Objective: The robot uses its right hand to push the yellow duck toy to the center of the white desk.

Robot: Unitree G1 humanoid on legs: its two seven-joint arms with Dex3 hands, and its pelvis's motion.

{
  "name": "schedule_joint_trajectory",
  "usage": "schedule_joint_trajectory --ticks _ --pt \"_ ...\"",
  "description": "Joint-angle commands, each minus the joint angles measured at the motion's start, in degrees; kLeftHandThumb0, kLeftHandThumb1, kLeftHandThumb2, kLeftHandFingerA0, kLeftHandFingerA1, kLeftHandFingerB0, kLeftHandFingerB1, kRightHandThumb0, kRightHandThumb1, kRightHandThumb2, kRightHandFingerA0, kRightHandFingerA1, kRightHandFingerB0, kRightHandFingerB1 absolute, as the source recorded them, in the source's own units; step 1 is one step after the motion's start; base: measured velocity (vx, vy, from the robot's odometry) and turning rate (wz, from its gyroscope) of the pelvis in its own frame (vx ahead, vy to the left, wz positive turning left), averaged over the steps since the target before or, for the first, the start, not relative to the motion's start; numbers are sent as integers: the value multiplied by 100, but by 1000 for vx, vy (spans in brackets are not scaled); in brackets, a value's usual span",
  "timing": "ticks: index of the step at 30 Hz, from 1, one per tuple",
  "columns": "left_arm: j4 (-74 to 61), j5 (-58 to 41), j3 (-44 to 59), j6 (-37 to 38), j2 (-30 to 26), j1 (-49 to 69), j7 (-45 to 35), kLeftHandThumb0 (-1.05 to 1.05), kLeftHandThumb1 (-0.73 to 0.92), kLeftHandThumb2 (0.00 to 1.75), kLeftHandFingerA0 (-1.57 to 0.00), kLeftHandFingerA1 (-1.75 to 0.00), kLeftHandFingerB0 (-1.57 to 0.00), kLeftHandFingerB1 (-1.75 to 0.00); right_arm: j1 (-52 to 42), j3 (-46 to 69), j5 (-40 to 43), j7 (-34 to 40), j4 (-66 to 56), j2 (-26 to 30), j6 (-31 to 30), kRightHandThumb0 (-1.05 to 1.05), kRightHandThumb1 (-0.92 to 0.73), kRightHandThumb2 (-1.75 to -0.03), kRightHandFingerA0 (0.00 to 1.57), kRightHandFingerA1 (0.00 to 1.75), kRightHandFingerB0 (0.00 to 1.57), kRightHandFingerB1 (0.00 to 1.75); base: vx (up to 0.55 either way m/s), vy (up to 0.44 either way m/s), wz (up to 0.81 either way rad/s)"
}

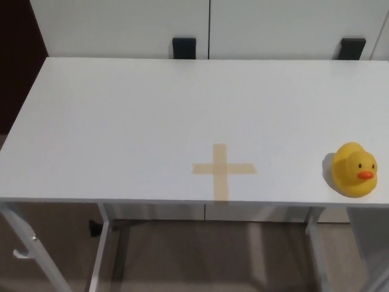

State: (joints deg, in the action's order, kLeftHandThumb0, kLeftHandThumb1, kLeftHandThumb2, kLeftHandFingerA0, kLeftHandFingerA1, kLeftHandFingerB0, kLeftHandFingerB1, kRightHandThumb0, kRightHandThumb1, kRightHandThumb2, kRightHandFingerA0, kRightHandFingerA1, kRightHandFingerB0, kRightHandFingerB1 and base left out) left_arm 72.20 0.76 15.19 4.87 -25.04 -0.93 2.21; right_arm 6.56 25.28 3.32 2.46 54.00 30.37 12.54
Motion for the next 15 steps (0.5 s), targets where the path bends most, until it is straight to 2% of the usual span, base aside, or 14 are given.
schedule_joint_trajectory --ticks 1,4,5,6,7,8,10,11,12,13,14,15 --pt "46 -24 3 194 -139 -17 43 -20 63 74 -89 -90 -86 -98 601 4 99 291 -1041 188 -681 -68 -75 -63 41 52 44 37 0 0 0" --pt "54 -24 0 189 -147 -60 22 -18 62 78 -87 -88 -86 -98 699 -43 3 418 -1531 153 -1047 -67 -76 -64 45 52 46 35 0 0 0" --pt "51 -31 6 143 -141 -95 45 -18 63 77 -88 -89 -87 -99 894 -236 -176 468 -1980 125 -1434 -66 -81 -65 43 49 40 34 0 0 0" --pt "48 -40 14 133 -136 -104 53 -15 61 82 -88 -89 -88 -99 990 -315 -231 483 -2148 101 -1590 -71 -71 -74 38 49 34 38 0 0 0" --pt "45 -49 23 129 -132 -110 59 -15 61 82 -88 -89 -88 -99 1053 -374 -262 501 -2332 69 -1771 -71 -71 -74 38 49 34 38 0 0 0" --pt "50 -42 18 152 -136 -111 53 -16 61 80 -87 -87 -87 -96 1143 -415 -193 449 -2472 -12 -1835 -62 -85 -66 26 39 23 32 0 0 0" --pt "57 -30 8 185 -143 -110 43 -16 61 80 -87 -87 -87 -96 1268 -468 -86 367 -2640 -122 -1891 -62 -85 -66 26 39 23 32 0 0 0" --pt "50 -46 22 182 -137 -111 41 -17 63 80 -89 -88 -87 -97 1325 -522 -25 224 -2652 -165 -1835 -64 -87 -65 19 36 17 30 0 0 0" --pt "41 -55 30 168 -137 -103 39 -21 66 74 -88 -88 -86 -96 1338 -565 10 122 -2701 -181 -1868 -35 -58 -113 0 51 0 49 0 0 0" --pt "32 -63 35 151 -137 -93 36 -21 66 74 -88 -88 -86 -96 1335 -608 40 27 -2787 -194 -1951 -35 -58 -113 0 51 0 49 0 0 0" --pt "10 -37 5 127 -130 -89 47 -20 66 74 -87 -86 -86 -95 1386 -725 -32 -26 -2780 -206 -1968 -85 -75 -106 3 43 7 34 0 0 0" --pt "4 -29 -4 121 -128 -89 50 -20 66 74 -87 -86 -86 -95 1399 -757 -54 -37 -2783 -209 -1978 -85 -75 -106 3 43 7 34 0 0 0"
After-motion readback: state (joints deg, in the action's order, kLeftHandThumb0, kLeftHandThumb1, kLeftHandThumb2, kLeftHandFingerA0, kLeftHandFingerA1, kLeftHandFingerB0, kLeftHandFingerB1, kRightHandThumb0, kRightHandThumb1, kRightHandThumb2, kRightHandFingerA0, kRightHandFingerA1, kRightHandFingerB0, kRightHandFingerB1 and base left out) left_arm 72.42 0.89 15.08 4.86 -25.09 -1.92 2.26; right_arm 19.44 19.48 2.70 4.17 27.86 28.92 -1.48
